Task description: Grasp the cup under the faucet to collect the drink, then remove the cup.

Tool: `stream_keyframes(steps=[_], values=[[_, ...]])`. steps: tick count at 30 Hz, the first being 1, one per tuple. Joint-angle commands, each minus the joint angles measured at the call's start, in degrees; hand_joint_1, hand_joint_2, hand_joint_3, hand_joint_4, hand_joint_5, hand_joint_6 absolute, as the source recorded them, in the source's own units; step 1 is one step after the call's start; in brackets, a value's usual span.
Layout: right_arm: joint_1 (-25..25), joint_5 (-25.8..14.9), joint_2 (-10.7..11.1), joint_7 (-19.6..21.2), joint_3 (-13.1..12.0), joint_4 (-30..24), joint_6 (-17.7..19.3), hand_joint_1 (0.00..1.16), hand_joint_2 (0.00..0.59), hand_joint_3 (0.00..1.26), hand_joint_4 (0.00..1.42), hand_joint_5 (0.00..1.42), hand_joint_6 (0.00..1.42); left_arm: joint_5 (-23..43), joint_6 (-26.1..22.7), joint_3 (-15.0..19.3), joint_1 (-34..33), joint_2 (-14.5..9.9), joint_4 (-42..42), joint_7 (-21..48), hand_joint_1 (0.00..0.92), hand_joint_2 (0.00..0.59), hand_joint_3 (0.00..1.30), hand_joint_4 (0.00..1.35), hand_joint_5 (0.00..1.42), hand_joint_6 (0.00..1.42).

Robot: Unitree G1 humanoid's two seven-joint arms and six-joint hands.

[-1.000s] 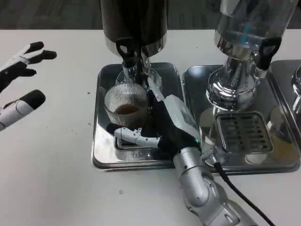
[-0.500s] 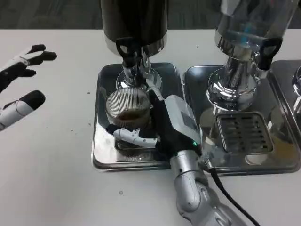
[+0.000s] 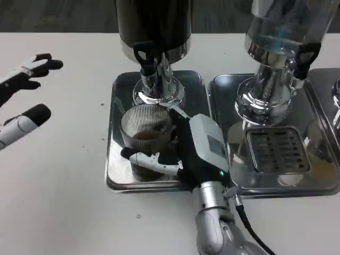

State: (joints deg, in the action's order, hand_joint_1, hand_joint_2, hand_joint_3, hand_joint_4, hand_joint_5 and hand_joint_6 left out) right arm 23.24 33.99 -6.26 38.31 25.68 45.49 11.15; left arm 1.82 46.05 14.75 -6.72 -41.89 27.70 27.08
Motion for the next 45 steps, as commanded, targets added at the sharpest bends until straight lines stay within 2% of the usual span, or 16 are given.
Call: stream_keyframes(steps=[1, 9, 16, 30, 38, 45], values=[[-1.6, 0.4, -0.3, 3.9, -0.1, 1.1, 2.9, 0.65, 0.105, 0.41, 0.62, 0.8, 1.16, -0.3, 0.0, -0.2, 0.2, -0.4, 0.5, -0.2, 0.0, 0.141, 0.18, 0.06, 0.13, 0.21], [-2.1, 0.9, 0.5, 9.1, -0.5, 1.6, 6.6, 0.66, 0.118, 0.49, 0.69, 0.88, 1.21, -0.3, 0.2, -0.9, -0.3, -0.2, 0.7, 0.1, 0.0, 0.156, 0.17, 0.06, 0.13, 0.22], [-2.9, 0.6, 1.6, 11.8, -1.3, 1.1, 9.5, 0.67, 0.143, 0.54, 0.74, 0.92, 1.25, 0.0, 0.5, -2.2, -1.4, 0.2, 1.6, 0.6, 0.0, 0.16, 0.17, 0.06, 0.13, 0.23], [-3.9, 0.7, 2.7, 13.9, -3.1, 0.8, 13.9, 0.73, 0.159, 0.6, 0.79, 0.98, 1.31, 0.2, 0.9, -3.8, -2.6, 0.6, 2.8, 0.8, 0.0, 0.17, 0.16, 0.06, 0.13, 0.23], [-5.9, 0.6, 4.4, 14.3, -4.9, -3.3, 15.0, 0.74, 0.167, 0.6, 0.79, 1.01, 1.33, 0.4, 1.1, -5.3, -3.2, 1.3, 2.7, 0.9, 0.0, 0.177, 0.16, 0.06, 0.13, 0.23], [-9.9, 0.5, 6.4, 12.4, -6.4, -10.7, 14.4, 0.74, 0.174, 0.61, 0.79, 1.01, 1.33, 0.3, 1.3, -5.9, -3.6, 2.0, 2.7, 1.2, 0.0, 0.183, 0.16, 0.06, 0.13, 0.23]])
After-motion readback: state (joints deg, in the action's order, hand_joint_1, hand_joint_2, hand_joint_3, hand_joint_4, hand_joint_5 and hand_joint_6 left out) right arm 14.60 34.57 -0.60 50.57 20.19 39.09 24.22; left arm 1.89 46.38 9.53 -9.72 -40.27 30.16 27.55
